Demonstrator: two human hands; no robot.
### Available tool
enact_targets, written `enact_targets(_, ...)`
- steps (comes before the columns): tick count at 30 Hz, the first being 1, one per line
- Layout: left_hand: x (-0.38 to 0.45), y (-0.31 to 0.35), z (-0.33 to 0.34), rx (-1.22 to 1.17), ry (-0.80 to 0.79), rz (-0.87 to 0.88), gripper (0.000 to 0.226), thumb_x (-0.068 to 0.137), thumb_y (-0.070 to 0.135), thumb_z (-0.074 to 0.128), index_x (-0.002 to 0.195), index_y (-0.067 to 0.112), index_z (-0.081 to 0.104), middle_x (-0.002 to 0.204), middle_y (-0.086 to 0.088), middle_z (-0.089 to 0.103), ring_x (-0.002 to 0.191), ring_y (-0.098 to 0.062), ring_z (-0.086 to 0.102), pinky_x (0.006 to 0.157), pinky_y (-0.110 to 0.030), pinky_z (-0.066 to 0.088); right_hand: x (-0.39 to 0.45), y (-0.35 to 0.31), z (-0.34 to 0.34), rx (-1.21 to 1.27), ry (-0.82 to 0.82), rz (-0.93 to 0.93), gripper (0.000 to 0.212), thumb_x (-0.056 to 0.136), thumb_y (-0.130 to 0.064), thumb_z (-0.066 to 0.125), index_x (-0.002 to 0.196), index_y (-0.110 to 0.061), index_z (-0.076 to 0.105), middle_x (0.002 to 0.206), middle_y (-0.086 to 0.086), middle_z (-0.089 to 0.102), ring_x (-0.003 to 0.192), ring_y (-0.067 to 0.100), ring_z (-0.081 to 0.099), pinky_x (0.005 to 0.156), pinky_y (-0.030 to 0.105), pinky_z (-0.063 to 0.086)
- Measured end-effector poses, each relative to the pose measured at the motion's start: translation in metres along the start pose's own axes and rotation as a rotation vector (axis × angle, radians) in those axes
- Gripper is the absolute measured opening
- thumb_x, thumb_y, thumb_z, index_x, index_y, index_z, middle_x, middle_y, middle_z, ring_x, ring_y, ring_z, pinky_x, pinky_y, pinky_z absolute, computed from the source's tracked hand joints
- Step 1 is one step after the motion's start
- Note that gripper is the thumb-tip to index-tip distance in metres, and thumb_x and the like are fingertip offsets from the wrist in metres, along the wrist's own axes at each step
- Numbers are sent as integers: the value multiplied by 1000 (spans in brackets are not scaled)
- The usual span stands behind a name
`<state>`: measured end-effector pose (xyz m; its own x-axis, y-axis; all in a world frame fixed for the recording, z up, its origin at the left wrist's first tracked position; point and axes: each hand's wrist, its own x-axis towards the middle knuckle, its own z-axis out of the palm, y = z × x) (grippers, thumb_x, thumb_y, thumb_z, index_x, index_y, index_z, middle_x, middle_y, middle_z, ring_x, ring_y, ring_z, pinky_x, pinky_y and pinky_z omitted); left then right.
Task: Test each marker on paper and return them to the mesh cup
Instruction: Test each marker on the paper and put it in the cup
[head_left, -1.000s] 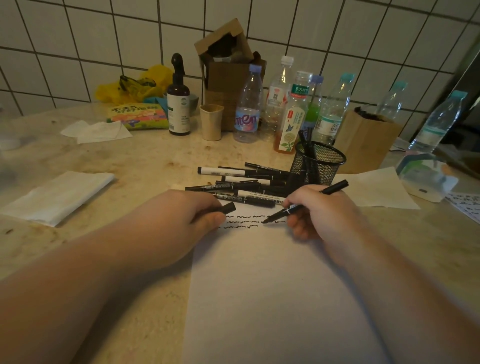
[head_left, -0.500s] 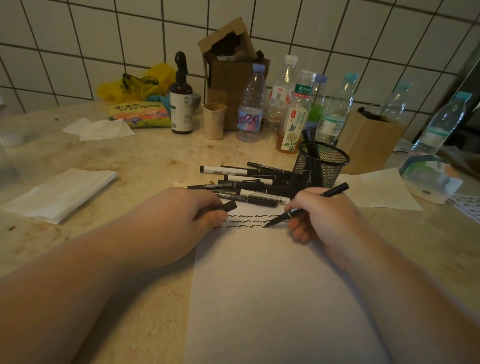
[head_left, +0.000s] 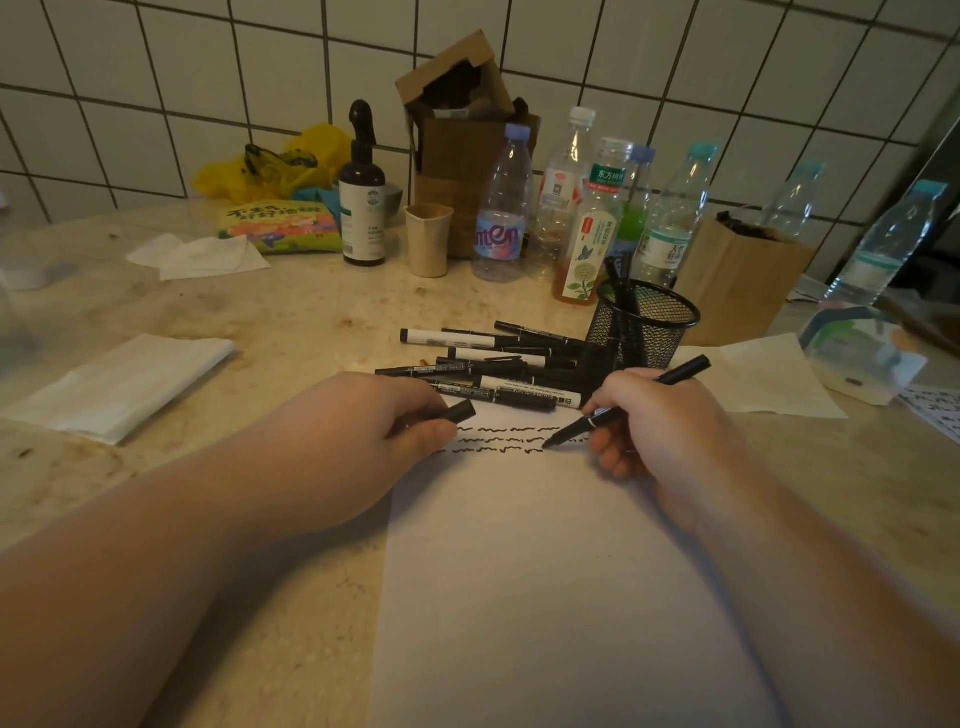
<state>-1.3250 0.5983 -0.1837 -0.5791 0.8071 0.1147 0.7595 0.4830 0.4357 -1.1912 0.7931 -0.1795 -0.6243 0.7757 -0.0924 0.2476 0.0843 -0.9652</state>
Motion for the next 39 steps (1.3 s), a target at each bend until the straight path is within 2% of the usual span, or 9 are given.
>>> enact_targets(4, 0, -1, 0, -2, 0, 26, 25, 93, 51, 47, 108, 40, 63, 89, 16, 66, 80, -1, 58, 76, -27, 51, -4, -2, 0, 85, -25, -21, 19, 91, -15, 59, 82, -4, 71, 53, 7, 59, 48, 17, 50, 48, 28, 41)
enact_targets(7, -1, 0, 0, 2, -1, 40, 25, 94, 50, 47, 111, 41, 63, 92, 17, 67, 81, 0, 58, 74, -22, 49, -9, -3, 1, 235, -158, -55, 20, 93, -16, 64, 74, -9, 69, 55, 8, 56, 49, 15, 50, 47, 25, 40)
enact_targets(14, -1, 3, 0, -11, -7, 51, 26, 94, 48, 48, 113, 40, 64, 99, 16, 68, 87, -4, 60, 81, -30, 52, -18, -6, 2, 441, -376, -106, 22, 77, -24, 62, 76, -6, 75, 65, 15, 63, 59, 21, 59, 53, 30, 49)
enact_targets(18, -1, 4, 0, -12, -12, 63, 25, 94, 48, 49, 114, 43, 62, 101, 17, 68, 87, -1, 59, 81, -26, 51, -19, -4, 3, 372, -374, -161, 22, 93, -8, 55, 82, -5, 74, 67, 17, 67, 62, 25, 61, 57, 32, 50)
enact_targets(20, -1, 4, 0, -20, 9, 76, 26, 93, 47, 51, 116, 44, 62, 100, 22, 65, 85, 3, 56, 75, -16, 45, -20, -4, 4, 310, -409, -180, 9, 88, -9, 65, 89, -4, 72, 71, 17, 70, 62, 24, 64, 57, 30, 53)
enact_targets(23, 0, 4, 1, -40, 58, 76, 26, 92, 45, 54, 118, 44, 61, 90, 27, 58, 80, 9, 51, 69, -8, 36, -22, -3, 5, 261, -439, -194, 17, 78, -16, 71, 91, -5, 73, 76, 17, 73, 63, 22, 67, 59, 28, 55)
enact_targets(26, 0, 5, 1, -37, 69, 93, 24, 94, 42, 53, 116, 40, 63, 87, 28, 54, 80, 3, 51, 68, -7, 35, -24, -2, 5, 243, -463, -215, 19, 75, -17, 73, 90, -5, 76, 79, 16, 74, 66, 22, 68, 63, 30, 57)
enact_targets(35, -6, 10, 1, 14, -128, 110, 16, 98, 39, 44, 89, 46, 56, 98, 19, 61, 93, -5, 53, 84, -25, 44, -28, -1, 3, 172, -519, -264, 13, 74, -16, 74, 83, -7, 77, 76, 19, 74, 65, 25, 70, 64, 34, 58)
enact_targets(39, -8, 10, 0, -22, -171, 112, 15, 97, 41, 46, 91, 47, 59, 96, 16, 62, 91, -5, 55, 85, -27, 47, -27, -3, 2, 89, -531, -327, 16, 75, -17, 72, 86, -6, 75, 77, 17, 75, 68, 27, 72, 66, 34, 60)
